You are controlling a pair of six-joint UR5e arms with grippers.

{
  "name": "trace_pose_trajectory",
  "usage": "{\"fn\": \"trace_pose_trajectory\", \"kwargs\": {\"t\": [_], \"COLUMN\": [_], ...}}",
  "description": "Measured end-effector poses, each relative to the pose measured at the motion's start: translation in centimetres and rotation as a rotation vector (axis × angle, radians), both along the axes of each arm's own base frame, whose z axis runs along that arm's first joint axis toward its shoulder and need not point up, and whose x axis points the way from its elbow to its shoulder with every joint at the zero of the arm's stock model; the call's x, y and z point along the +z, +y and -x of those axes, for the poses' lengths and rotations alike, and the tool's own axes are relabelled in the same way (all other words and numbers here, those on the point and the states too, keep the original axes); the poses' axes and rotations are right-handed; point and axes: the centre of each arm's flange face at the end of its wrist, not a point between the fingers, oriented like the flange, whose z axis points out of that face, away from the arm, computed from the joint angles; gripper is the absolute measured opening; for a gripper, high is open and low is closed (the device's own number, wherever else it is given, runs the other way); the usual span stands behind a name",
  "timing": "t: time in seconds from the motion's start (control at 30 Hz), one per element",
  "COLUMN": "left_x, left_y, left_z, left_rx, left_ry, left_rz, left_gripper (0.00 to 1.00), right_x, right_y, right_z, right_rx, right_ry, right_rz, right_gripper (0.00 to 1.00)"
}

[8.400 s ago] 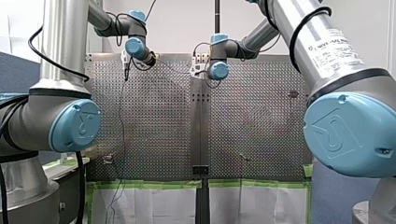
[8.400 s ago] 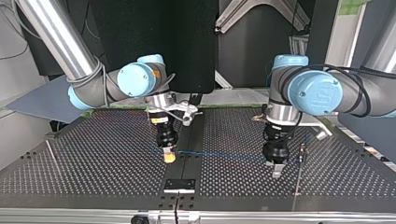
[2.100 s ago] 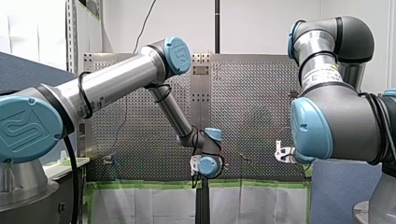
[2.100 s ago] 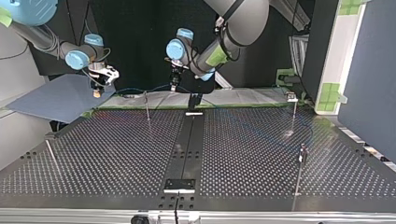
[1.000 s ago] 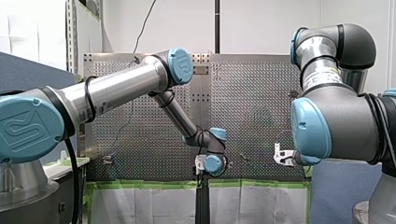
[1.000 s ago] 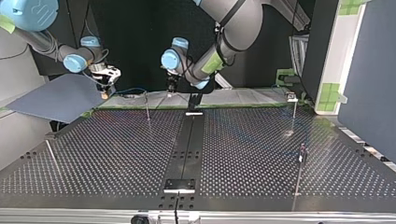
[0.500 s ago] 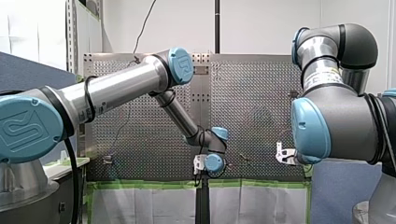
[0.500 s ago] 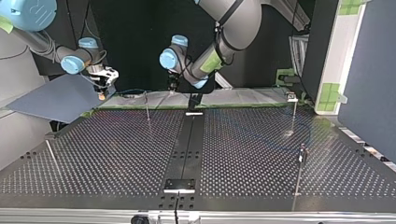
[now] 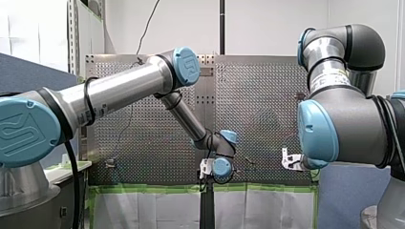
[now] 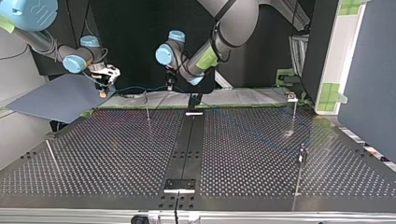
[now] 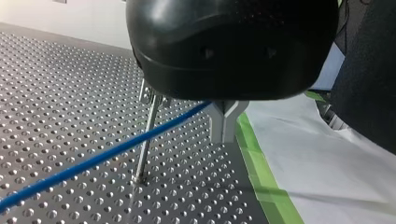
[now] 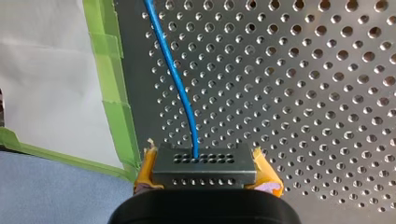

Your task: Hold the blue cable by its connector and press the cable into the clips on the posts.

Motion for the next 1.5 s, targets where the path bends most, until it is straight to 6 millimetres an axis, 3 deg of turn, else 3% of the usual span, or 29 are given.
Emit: {"fn": "trace_pose_trajectory", "kwargs": {"t": [0.5, 0.8, 1.1, 1.5], "left_x": [4.1, 4.1, 2.3, 2.1], "left_y": [-0.8, -0.7, 0.7, 0.4], "left_z": [-0.5, -1.4, -0.1, 0.1], "left_rx": [-0.001, -0.024, -0.018, -0.033], "left_ry": [-0.033, -0.041, -0.016, -0.024], "left_rz": [0.032, 0.065, 0.042, 0.054], "left_gripper": [0.00, 0.00, 0.00, 0.00], "right_x": [1.1, 1.2, 1.3, 1.2], "right_y": [-0.5, -0.9, -0.9, -0.8], "right_z": [1.0, 1.1, 0.7, 0.2], "right_rx": [-0.012, -0.023, -0.014, -0.006], "right_ry": [-0.004, -0.034, -0.037, -0.039], "right_rz": [0.012, 0.025, 0.034, 0.033], "right_gripper": [0.00, 0.00, 0.00, 0.00]}}
